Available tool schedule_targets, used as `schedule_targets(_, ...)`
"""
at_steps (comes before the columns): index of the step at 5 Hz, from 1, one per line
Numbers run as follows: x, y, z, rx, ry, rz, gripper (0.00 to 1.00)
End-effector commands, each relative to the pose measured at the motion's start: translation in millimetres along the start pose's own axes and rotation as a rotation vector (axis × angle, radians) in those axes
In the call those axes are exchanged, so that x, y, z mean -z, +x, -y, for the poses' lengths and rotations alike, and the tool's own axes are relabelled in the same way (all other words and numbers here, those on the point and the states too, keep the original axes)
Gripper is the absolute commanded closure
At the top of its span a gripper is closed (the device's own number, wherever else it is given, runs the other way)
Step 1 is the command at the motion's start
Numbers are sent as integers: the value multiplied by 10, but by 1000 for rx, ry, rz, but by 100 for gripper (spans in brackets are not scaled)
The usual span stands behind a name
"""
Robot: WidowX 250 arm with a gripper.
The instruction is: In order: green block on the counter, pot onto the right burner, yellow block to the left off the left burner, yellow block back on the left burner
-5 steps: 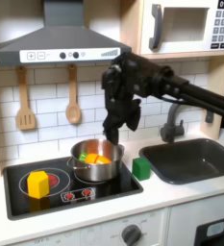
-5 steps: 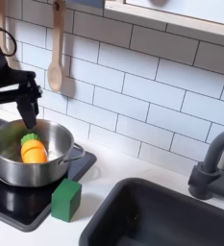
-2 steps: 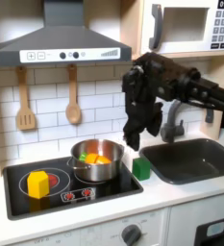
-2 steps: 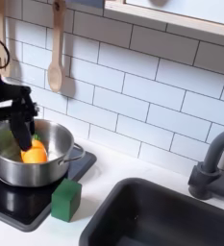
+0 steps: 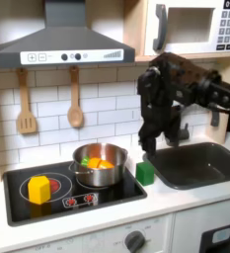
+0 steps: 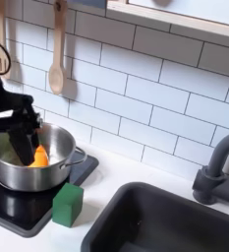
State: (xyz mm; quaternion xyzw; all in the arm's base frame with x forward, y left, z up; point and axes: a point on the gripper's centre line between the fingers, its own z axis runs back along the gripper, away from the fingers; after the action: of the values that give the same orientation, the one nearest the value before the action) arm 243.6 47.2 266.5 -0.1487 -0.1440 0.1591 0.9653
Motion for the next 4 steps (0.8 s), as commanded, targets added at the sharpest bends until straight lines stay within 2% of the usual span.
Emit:
schedule_targets(1,21,-248,-4,4,-17,-55,0)
schedule_targets(4,-11,-620,112,64,-48,-87,0)
